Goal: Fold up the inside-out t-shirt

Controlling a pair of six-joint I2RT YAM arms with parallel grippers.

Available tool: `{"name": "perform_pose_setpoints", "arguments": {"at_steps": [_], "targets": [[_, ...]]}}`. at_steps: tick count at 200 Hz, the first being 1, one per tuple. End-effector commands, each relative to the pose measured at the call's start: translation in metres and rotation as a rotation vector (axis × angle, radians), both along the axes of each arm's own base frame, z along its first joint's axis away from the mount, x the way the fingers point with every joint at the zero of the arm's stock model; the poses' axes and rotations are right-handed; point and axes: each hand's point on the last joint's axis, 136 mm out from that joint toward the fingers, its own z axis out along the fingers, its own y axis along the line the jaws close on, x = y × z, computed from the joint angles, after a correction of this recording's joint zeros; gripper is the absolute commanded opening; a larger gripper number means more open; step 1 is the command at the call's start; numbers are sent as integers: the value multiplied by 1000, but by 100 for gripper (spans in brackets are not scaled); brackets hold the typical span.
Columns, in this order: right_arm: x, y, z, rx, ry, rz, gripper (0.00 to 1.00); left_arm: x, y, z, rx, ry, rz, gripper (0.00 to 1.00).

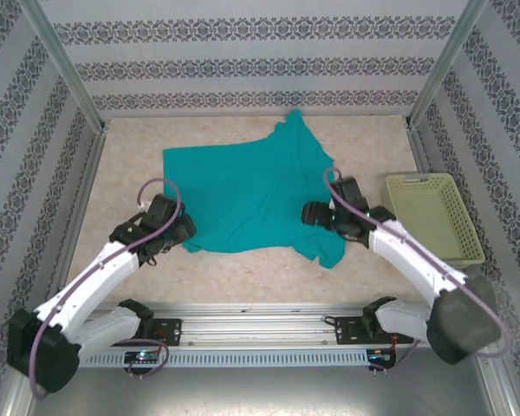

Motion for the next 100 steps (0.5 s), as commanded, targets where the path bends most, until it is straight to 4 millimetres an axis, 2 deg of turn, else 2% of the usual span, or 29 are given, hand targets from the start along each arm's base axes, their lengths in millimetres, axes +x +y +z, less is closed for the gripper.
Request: {"name": "perform_pose_setpoints", "arguments": {"at_steps": [1,31,66,100], "targets": [[-25,-22,-15,-36,24,-99,84,-21,1,-15,1,45,30,68],[-45,-32,-26,-15,24,-145,84,-21,-11,-21,12,54,-1,65],[-52,-35,-27,-14,35,-153,83,-11,-21,-30,-3,47,-8,58],[-57,-43,-39,-29,63,-200,80,-4,-26,-41,-10,46,-4,50]]}}
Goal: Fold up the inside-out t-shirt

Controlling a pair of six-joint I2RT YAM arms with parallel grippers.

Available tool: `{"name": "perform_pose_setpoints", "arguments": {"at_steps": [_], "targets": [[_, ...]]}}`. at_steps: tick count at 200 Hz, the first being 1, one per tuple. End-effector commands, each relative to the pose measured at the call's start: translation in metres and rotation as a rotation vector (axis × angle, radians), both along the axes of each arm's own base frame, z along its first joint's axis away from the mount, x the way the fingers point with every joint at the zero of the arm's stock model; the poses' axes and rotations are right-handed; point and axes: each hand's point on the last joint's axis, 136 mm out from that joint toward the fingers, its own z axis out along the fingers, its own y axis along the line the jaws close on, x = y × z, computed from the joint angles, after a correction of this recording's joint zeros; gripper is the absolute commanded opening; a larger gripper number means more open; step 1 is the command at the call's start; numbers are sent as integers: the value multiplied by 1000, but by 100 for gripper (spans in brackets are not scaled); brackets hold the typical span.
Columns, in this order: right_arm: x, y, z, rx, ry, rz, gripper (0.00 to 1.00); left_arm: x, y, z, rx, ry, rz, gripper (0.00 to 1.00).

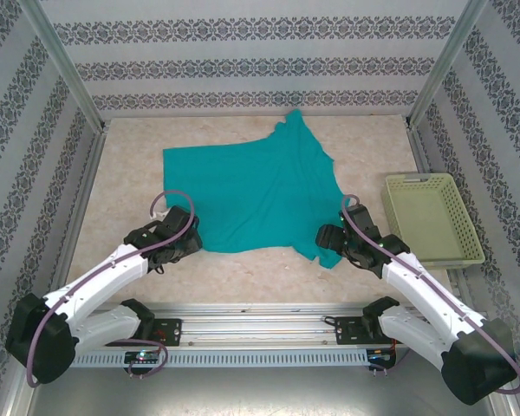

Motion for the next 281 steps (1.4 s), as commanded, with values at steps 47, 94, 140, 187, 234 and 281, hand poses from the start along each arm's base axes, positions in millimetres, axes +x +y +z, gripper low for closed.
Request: {"name": "perform_pose_setpoints", "arguments": {"at_steps": [47,94,140,187,234,281], "targets": [[-12,-16,-29,-8,64,-107,80,12,-14,-20,-32,9,5,35],[-15,-21,-37,-18,77,-129,80,9,-15,-32,-27,43,7,27],[-15,-22,-48,-1,109,-147,79,10,-17,-38,-25,58,0,10],[-12,-14,-55,10,142,-115,65,11,-20,-34,-23,48,-40,0],[-9,-24,-51,-72,144,-111,5,9,-3,-5,31,-55,-64,0],[-7,-61,-12,-129,55,-195,0,6,34,43,82,-260,-3,0]]}}
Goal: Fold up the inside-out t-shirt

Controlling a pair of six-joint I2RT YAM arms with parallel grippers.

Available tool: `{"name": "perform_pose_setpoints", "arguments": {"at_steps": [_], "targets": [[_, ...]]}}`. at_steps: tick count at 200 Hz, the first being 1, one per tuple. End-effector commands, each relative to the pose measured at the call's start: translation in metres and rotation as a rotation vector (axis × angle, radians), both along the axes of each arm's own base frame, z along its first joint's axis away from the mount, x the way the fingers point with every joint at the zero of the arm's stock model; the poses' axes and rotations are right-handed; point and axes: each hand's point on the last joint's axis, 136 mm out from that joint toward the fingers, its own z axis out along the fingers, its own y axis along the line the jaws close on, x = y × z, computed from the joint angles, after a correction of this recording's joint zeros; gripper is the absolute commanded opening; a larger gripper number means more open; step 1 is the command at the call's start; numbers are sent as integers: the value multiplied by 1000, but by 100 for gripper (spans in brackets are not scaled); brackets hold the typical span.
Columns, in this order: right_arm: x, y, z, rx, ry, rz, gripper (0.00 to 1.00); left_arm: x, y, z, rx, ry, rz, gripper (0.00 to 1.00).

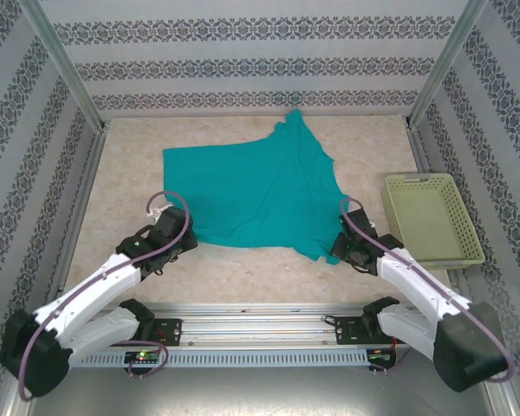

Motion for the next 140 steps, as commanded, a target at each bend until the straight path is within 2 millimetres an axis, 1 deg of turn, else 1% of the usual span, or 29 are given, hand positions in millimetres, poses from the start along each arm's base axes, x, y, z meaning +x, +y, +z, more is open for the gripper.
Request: {"name": "perform_pose_setpoints", "arguments": {"at_steps": [1,8,19,31,44,57,88,100,108,127,132,140], "targets": [[0,-26,23,-57,-48,-47,0,-8,31,13,95,-66,40,0],[0,-30,28,-45,-59,-58,0,-9,35,20,75,-97,59,0],[-1,-34,34,-32,-67,-67,0,-9,36,34,36,-158,57,0],[-1,-34,38,-10,-75,-60,0,-8,38,48,29,-213,48,0],[-1,-31,38,17,-77,-54,0,-7,43,53,61,-229,53,0],[-2,-27,35,38,-71,-52,0,-5,43,51,94,-233,31,0],[-1,-23,23,68,-51,-61,0,-1,46,33,137,-178,28,0],[2,-20,24,84,-57,-52,0,9,32,35,92,-181,-40,0],[5,-17,27,100,-69,-41,0,17,23,41,61,-178,-72,0],[16,-13,40,117,-107,-29,0,45,2,67,49,-232,-159,0],[19,-13,44,117,-115,-29,0,54,1,71,66,-240,-163,0],[26,-13,51,119,-132,-30,0,68,5,77,83,-242,-136,0]]}}
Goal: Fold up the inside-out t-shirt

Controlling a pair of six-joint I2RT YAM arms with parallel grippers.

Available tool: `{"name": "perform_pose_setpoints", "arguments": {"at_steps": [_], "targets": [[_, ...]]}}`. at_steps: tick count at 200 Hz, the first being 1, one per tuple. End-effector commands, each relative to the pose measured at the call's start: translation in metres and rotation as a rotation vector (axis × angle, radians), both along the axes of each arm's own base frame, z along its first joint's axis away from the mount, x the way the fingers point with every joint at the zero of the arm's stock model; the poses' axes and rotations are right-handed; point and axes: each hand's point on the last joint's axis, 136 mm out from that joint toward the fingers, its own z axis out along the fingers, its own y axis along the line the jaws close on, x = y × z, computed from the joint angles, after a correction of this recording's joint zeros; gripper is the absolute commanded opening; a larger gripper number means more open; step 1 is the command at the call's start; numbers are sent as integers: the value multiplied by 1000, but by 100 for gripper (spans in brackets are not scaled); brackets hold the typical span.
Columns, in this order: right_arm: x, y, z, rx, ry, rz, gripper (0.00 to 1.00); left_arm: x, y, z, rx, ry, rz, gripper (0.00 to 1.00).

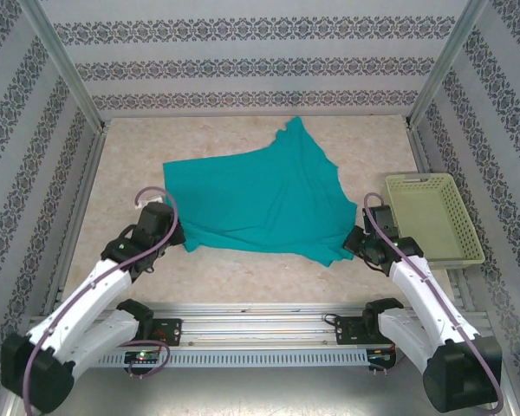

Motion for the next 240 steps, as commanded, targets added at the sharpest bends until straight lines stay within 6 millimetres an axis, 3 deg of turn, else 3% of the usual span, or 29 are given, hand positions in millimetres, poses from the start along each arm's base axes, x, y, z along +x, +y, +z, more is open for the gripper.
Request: {"name": "perform_pose_setpoints", "arguments": {"at_steps": [1,23,51,63,76,92,113,124,148,194,217,240], "targets": [[21,4,24,27,-75,11,0,51,-18,57,-14,-161,-75,0],[38,3,33,33,-98,2,0,99,-13,42,-42,-98,-56,0],[57,9,37,55,-100,18,0,144,-12,-17,10,83,-52,0],[62,13,38,70,-96,29,0,155,-11,-39,56,174,-53,11],[65,16,37,84,-100,35,0,157,-1,-54,120,274,-15,29],[66,16,36,83,-102,34,0,150,4,-53,163,330,9,47],[64,15,32,75,-94,34,0,133,-5,-41,204,299,-15,61],[62,14,28,73,-86,34,0,125,-16,-44,190,295,-54,65],[58,12,21,64,-75,30,0,119,-24,-65,158,344,-83,65],[49,9,15,48,-61,36,0,141,-25,-84,193,380,-59,59],[45,8,14,45,-62,41,0,156,-20,-88,221,384,-48,51],[43,7,14,39,-55,58,0,163,-17,-94,235,409,-35,36]]}}
